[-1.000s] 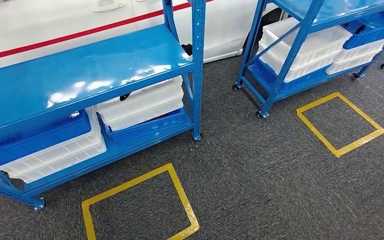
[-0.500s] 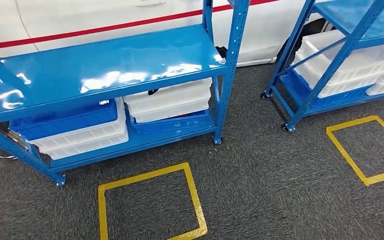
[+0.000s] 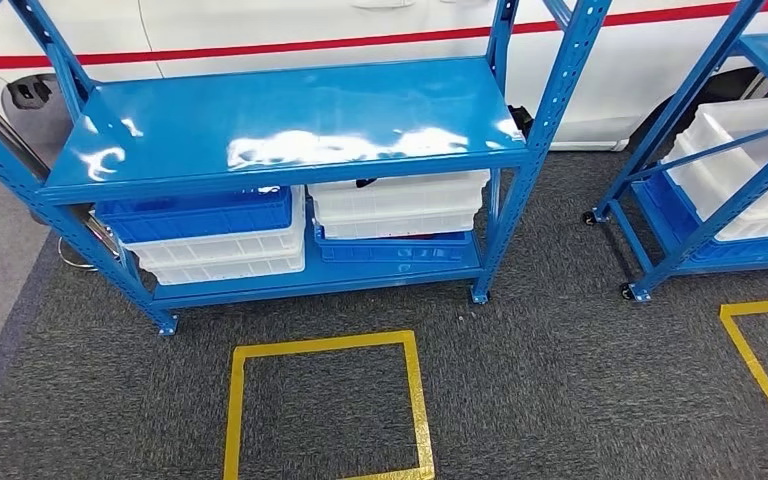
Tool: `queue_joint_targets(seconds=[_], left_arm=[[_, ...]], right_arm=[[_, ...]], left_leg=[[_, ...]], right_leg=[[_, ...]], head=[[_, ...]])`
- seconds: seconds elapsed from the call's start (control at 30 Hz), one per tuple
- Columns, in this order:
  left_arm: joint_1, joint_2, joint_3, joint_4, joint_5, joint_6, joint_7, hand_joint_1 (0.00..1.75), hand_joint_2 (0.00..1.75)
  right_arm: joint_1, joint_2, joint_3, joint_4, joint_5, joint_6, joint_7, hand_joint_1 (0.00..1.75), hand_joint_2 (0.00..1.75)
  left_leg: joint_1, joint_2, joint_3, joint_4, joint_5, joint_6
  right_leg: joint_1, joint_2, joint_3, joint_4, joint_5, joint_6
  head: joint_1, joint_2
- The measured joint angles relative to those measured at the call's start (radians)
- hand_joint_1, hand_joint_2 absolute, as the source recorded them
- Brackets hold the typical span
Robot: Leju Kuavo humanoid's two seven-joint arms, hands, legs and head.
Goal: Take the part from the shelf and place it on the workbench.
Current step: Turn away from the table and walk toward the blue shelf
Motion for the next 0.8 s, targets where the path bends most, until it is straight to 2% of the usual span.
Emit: queue_joint_targets(seconds=[0.03,0.07,0.1,0.13,0.17,0.2,0.23,0.27,0.3,0.33,0.4,0.43,0.47,0.53,0.6,0.63,0.67,0.73,0.77,0.8], left_arm=[[0.001,0.000,0.000,0.000,0.000,0.000,0.003,0.00,0.00],[0.002,0.000,0.000,0.000,0.001,-0.001,0.005,0.00,0.00],[0.003,0.000,0.000,0.000,0.002,-0.001,0.006,0.00,0.00],[0.003,0.000,0.000,0.000,0.005,-0.002,0.007,0.00,0.00],[0.003,0.000,0.000,0.000,0.008,-0.004,0.006,0.00,0.00],[0.002,0.000,0.001,0.000,0.012,-0.008,0.004,0.00,0.00],[0.002,0.000,0.001,0.000,0.015,-0.013,0.002,0.00,0.00],[0.004,0.000,0.002,0.000,0.017,-0.017,0.000,0.00,0.00],[0.006,0.000,0.002,0.000,0.019,-0.021,-0.001,0.00,0.00],[0.008,0.000,0.002,0.000,0.021,-0.023,-0.002,0.00,0.00],[0.009,0.000,0.003,0.000,0.023,-0.030,0.001,0.00,0.00],[0.009,0.000,0.004,0.000,0.027,-0.036,0.006,0.00,0.00],[0.008,0.000,0.005,0.000,0.030,-0.045,0.012,0.00,0.00],[0.009,0.001,0.008,0.000,0.040,-0.064,0.022,0.00,0.00],[0.013,0.001,0.012,0.000,0.048,-0.075,0.027,0.00,0.00],[0.014,0.001,0.015,0.000,0.050,-0.077,0.029,0.00,0.00],[0.015,0.001,0.016,0.000,0.051,-0.078,0.030,0.00,0.00],[0.015,0.001,0.020,0.000,0.051,-0.080,0.031,0.00,0.00],[0.015,0.001,0.023,0.000,0.051,-0.081,0.031,0.00,0.00],[0.016,0.001,0.025,0.000,0.051,-0.081,0.031,0.00,0.00]], right_arm=[[-0.001,0.000,0.000,0.000,0.000,-0.002,0.000,0.00,0.00],[-0.002,0.001,0.000,0.000,0.000,-0.006,-0.002,0.00,0.00],[-0.002,0.001,0.000,0.000,-0.001,-0.013,-0.004,0.00,0.00],[-0.001,0.001,0.000,0.000,-0.003,-0.023,-0.008,0.00,0.00],[0.001,0.001,-0.001,0.000,-0.005,-0.034,-0.013,0.00,0.00],[0.002,0.001,-0.001,0.000,-0.007,-0.043,-0.017,0.00,0.00],[0.003,0.001,-0.002,0.000,-0.008,-0.050,-0.020,0.00,0.00],[0.003,0.001,-0.002,0.000,-0.009,-0.054,-0.022,0.00,0.00],[0.003,0.001,-0.002,0.000,-0.009,-0.055,-0.023,0.00,0.00],[0.003,0.001,-0.002,0.000,-0.009,-0.056,-0.023,0.00,0.00],[0.002,0.002,-0.002,0.000,-0.009,-0.056,-0.024,0.00,0.00],[0.001,0.002,-0.002,0.000,-0.009,-0.056,-0.025,0.00,0.00],[0.001,0.002,-0.002,0.000,-0.008,-0.055,-0.025,0.00,0.00],[-0.001,0.002,-0.002,-0.001,-0.006,-0.054,-0.027,0.00,0.00],[-0.001,0.002,-0.003,-0.001,-0.003,-0.054,-0.028,0.00,0.00],[-0.002,0.002,-0.003,-0.001,-0.002,-0.054,-0.029,0.00,0.00],[-0.002,0.002,-0.003,-0.001,-0.002,-0.054,-0.029,0.00,0.00],[-0.002,0.002,-0.003,-0.001,-0.002,-0.054,-0.029,0.00,0.00],[-0.001,0.002,-0.003,-0.001,-0.002,-0.054,-0.029,0.00,0.00],[0.000,0.002,-0.004,-0.001,-0.002,-0.054,-0.030,0.00,0.00]], left_leg=[[0.001,-0.006,-0.002,-0.001,0.000,-0.006],[0.001,0.001,-0.003,0.003,-0.003,-0.011],[0.001,0.021,-0.010,0.020,-0.016,-0.016],[0.000,0.047,-0.026,0.057,-0.039,-0.021],[0.001,0.076,-0.052,0.115,-0.071,-0.024],[0.003,0.092,-0.086,0.185,-0.105,-0.028],[0.005,0.099,-0.117,0.248,-0.129,-0.032],[0.007,0.102,-0.136,0.285,-0.137,-0.034],[0.009,0.103,-0.134,0.281,-0.122,-0.035],[0.010,0.105,-0.111,0.236,-0.090,-0.035],[0.008,0.112,-0.038,0.092,-0.024,-0.027],[0.005,0.116,-0.013,0.038,-0.010,-0.021],[0.002,0.118,0.000,0.007,-0.011,-0.014],[0.000,0.115,0.006,-0.011,-0.026,0.002],[0.003,0.108,0.024,-0.022,-0.029,0.019],[0.004,0.107,0.035,-0.024,-0.030,0.026],[0.004,0.106,0.045,-0.024,-0.031,0.031],[0.003,0.105,0.061,-0.024,-0.043,0.034],[0.002,0.103,0.070,-0.024,-0.052,0.033],[0.002,0.101,0.082,-0.024,-0.061,0.032]], right_leg=[[-0.001,-0.009,0.001,-0.002,0.001,-0.004],[-0.002,-0.018,0.004,-0.006,0.003,-0.010],[-0.004,-0.027,0.006,-0.010,0.004,-0.017],[-0.005,-0.037,0.008,-0.014,0.005,-0.023],[-0.004,-0.047,0.009,-0.014,0.004,-0.028],[-0.003,-0.056,0.009,-0.014,0.003,-0.031],[-0.002,-0.064,0.009,-0.014,0.001,-0.032],[-0.001,-0.072,0.010,-0.013,0.000,-0.032],[-0.001,-0.077,0.012,-0.013,-0.001,-0.031],[-0.001,-0.080,0.014,-0.012,-0.003,-0.030],[0.001,-0.085,0.020,-0.011,-0.007,-0.024],[0.002,-0.086,0.021,-0.010,-0.011,-0.019],[0.002,-0.088,0.022,-0.012,-0.016,-0.012],[0.002,-0.090,0.026,-0.003,-0.010,0.007],[0.000,-0.086,0.028,0.018,-0.006,0.022],[-0.001,-0.080,0.016,0.040,-0.019,0.027],[-0.002,-0.074,-0.010,0.081,-0.039,0.030],[-0.002,-0.065,-0.093,0.197,-0.084,0.034],[-0.002,-0.064,-0.133,0.242,-0.096,0.032],[-0.001,-0.064,-0.160,0.258,-0.097,0.029]], head=[[0.000,0.000],[0.000,0.000],[-0.002,0.000],[-0.005,0.000],[-0.008,0.000],[-0.011,0.000],[-0.011,0.000],[-0.011,0.000],[-0.011,0.000],[-0.011,0.000],[-0.011,0.000],[-0.011,0.000],[-0.011,0.000],[-0.010,0.000],[-0.010,0.000],[-0.008,0.000],[-0.006,0.000],[-0.002,0.000],[-0.002,0.000],[-0.001,0.000]])
